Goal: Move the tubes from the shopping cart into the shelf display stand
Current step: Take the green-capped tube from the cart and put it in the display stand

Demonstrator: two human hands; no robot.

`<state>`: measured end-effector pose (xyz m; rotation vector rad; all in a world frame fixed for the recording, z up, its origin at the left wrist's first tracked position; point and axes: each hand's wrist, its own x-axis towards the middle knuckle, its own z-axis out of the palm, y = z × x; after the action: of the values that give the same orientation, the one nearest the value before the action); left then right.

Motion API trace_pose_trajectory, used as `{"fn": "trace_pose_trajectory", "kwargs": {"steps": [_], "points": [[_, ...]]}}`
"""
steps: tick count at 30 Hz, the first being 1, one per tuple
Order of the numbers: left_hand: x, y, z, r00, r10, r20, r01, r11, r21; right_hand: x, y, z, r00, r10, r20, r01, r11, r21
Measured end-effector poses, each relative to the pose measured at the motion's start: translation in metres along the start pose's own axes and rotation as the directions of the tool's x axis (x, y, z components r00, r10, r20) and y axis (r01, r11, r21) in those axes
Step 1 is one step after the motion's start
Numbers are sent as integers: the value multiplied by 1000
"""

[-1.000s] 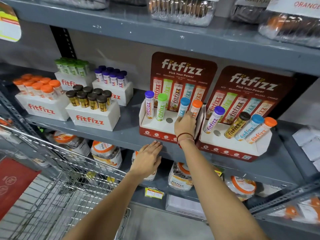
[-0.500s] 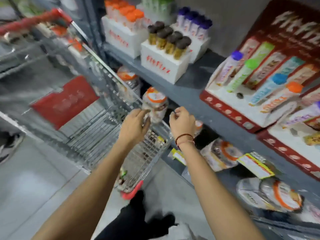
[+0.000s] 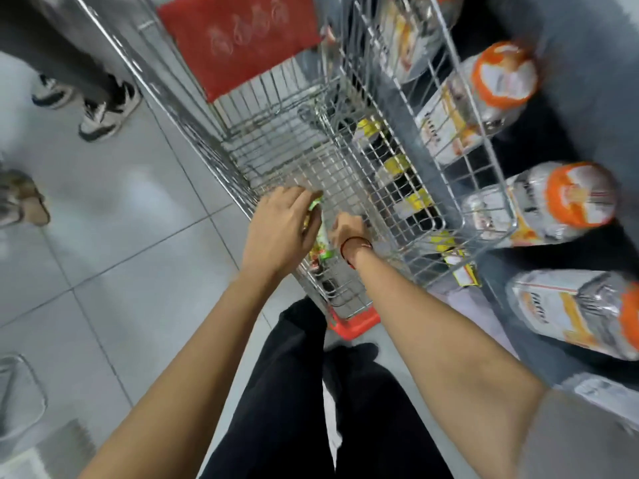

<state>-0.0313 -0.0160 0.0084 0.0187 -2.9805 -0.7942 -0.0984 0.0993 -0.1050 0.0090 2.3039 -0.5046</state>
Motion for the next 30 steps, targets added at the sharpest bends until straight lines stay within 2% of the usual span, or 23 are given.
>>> {"fn": "trace_pose_trajectory", "kwargs": {"steps": [6,9,11,13,17,22,26,30], "points": [[2,1,7,998,-27,-58,28,999,27,40,9,42,996,92,3,-92,993,68],[4,3,8,997,-36,-73,39,999,31,51,11,53,996,81,30,-83,993,82],[4,4,8,996,-30,-85,34,999,40,54,14,60,997,16,71,-18,999,28],[3,5,8,995,-40,-95,45,998,49,60,16,63,996,28,80,-29,999,17],[3,5,9,995,-55,-86,62,994,86,57,9,47,994,98,47,-105,980,168],[3,5,9,997,-36,-73,45,990,134,36,6,4,980,99,174,-165,892,420],[3,10,5,998,-50,-42,55,989,135,8,10,-37,988,31,154,-118,796,594],[8,22,1,995,-102,-23,102,995,18,-34,22,-84,998,-43,50,-10,645,764]]}}
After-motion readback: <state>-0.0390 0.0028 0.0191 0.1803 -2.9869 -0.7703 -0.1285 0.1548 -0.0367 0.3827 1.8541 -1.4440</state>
